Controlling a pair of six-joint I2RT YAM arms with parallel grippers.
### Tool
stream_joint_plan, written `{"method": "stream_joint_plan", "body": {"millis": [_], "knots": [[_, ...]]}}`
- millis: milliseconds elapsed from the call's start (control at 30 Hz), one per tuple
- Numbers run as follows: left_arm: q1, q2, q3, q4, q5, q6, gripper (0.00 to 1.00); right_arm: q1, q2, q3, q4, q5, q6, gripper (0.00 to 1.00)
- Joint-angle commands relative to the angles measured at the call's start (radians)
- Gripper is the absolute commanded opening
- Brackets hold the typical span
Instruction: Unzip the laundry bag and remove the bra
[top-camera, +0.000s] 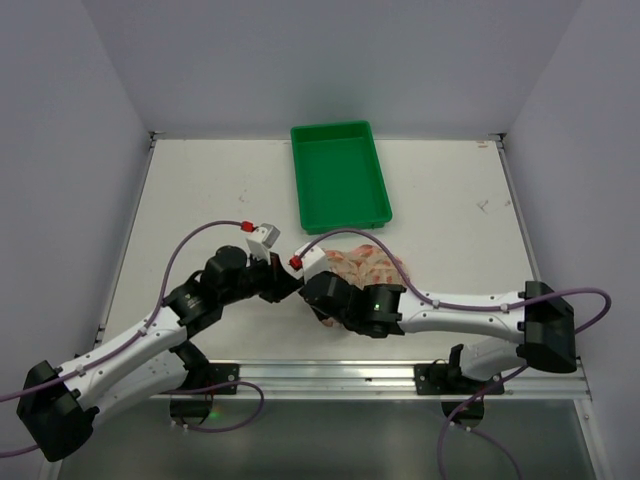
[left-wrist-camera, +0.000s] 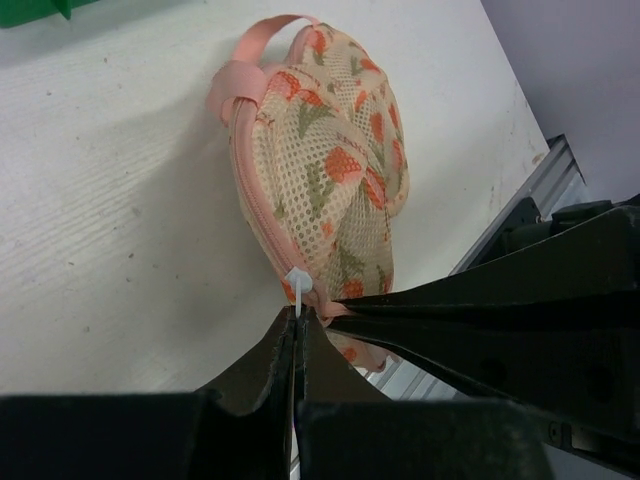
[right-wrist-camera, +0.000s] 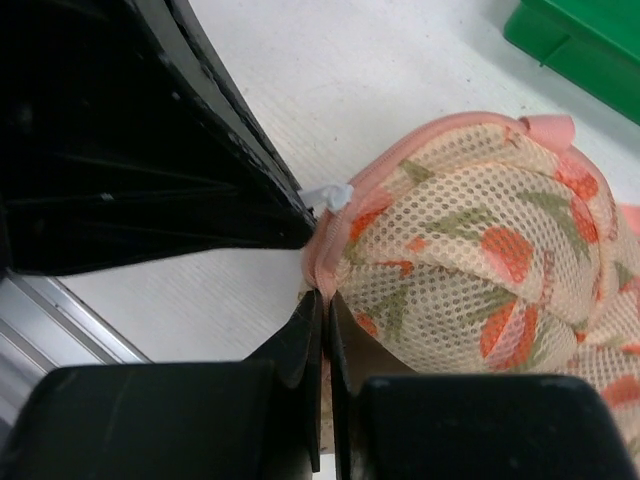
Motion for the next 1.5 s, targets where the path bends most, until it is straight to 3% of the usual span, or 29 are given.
{"method": "stream_joint_plan", "body": {"millis": [0,267,467,533,633,700,733,867,1033,1467], "knots": [[-0.009,-0.017,0.063,0.048,0.017,-0.011,0.0,-0.005,-0.089,-0.045,-0.04,0.008,0.024,0.0],[-0.009,0.014,0.066,0.011,-0.13,-0.019,0.0,-0.005,-0.405,-0.203,-0.068,-0.238,0.015,0.0],[-0.009,0.059,0.067,0.02,-0.14,0.001,0.0,-0.005,-0.525,-0.234,-0.168,-0.269,0.038,0.0],[-0.009,0.083,0.066,0.007,-0.14,0.013,0.0,-0.005,-0.532,-0.24,-0.188,-0.25,0.056,0.1],[-0.009,0.103,0.061,0.008,-0.102,0.009,0.0,-0.003,-0.535,-0.227,-0.189,-0.252,0.069,0.41],[-0.01,0.103,0.054,0.022,-0.077,0.001,0.0,-0.005,-0.519,-0.187,-0.177,-0.252,0.062,0.52],[-0.01,0.103,0.053,0.028,-0.072,-0.002,0.0,-0.003,-0.509,-0.173,-0.172,-0.25,0.058,0.63],[-0.019,0.1,0.064,0.039,-0.048,-0.011,0.0,-0.005,-0.427,-0.069,-0.145,-0.214,0.026,0.75],[-0.044,0.094,0.076,0.04,-0.045,-0.025,0.0,-0.003,-0.246,0.019,-0.094,-0.154,0.006,0.75],[-0.061,0.056,0.078,0.04,-0.022,-0.056,0.0,0.007,-0.031,0.046,-0.013,0.039,0.042,0.75]]}}
